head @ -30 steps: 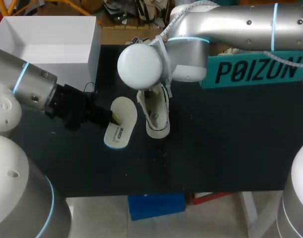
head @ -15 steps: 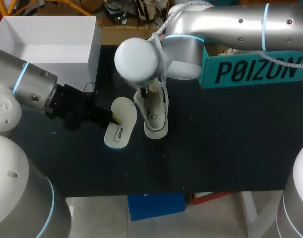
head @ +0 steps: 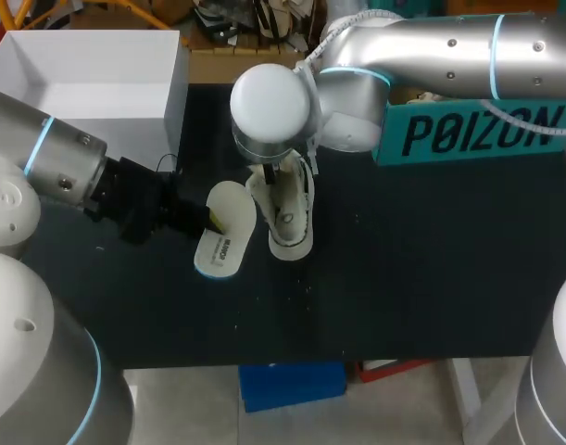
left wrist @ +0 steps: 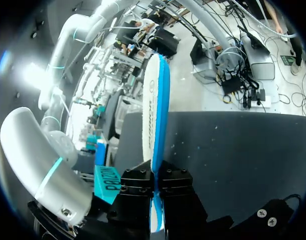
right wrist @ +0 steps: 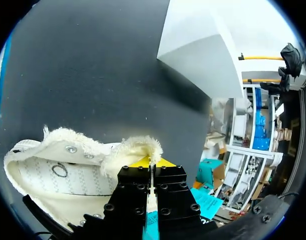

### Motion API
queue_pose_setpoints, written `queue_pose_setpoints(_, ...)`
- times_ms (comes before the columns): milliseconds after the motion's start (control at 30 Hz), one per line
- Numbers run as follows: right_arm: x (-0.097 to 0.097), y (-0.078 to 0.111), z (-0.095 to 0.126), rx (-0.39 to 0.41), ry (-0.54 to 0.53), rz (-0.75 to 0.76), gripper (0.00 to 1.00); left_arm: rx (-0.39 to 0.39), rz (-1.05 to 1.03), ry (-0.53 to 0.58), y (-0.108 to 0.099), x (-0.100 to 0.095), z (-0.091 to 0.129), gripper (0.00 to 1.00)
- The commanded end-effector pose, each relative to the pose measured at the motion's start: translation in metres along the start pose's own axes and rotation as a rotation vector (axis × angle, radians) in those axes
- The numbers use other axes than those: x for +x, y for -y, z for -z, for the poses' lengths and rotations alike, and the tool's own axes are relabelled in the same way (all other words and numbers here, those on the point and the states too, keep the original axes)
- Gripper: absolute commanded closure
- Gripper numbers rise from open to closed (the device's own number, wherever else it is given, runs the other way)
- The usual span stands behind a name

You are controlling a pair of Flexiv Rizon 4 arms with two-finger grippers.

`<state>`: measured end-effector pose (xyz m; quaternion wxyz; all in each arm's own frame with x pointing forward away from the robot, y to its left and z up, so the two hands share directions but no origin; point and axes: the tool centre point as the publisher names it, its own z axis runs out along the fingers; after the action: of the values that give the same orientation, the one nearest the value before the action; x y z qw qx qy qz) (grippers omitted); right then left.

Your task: Take the shoe out of the shoebox, open the shoe tongue, remove and reinsert the insole, then place the shoe into the shoebox

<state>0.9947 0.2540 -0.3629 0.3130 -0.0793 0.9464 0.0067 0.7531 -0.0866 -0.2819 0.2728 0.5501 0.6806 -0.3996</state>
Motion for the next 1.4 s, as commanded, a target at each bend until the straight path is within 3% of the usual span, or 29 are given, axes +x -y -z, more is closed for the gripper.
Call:
queue_pose_setpoints(33,0.003,0.002,-0.012,-0.022,-0.018,0.005,1.00,-0.005,-0.003,0.001,0.001,0.001,0.000,1.00)
queue_pose_setpoints(567,0.013,0.007,-0.018,-0.031,-0.056,-0.005,1.00,-0.005,-0.003,0.001,0.001,0.001,0.000,1.00)
queue_pose_setpoints(600,0.013,0.008,-0.016,-0.029,-0.055,-0.009,0.72,-0.005,-0.003,0.001,0.001,0.001,0.000,1.00)
queue_pose_setpoints(633,0.013,0.009,-0.015,-0.027,-0.053,-0.013,0.53,-0.005,-0.003,0.001,0.001,0.001,0.000,1.00)
queue_pose_setpoints(700,0.013,0.012,-0.011,-0.019,-0.049,-0.017,0.00,-0.005,-0.003,0.001,0.001,0.001,0.000,1.00)
queue_pose_setpoints(1400,-0.018,0.044,0.060,0.014,0.064,-0.138,0.00,-0.005,-0.003,0.001,0.001,0.001,0.000,1.00)
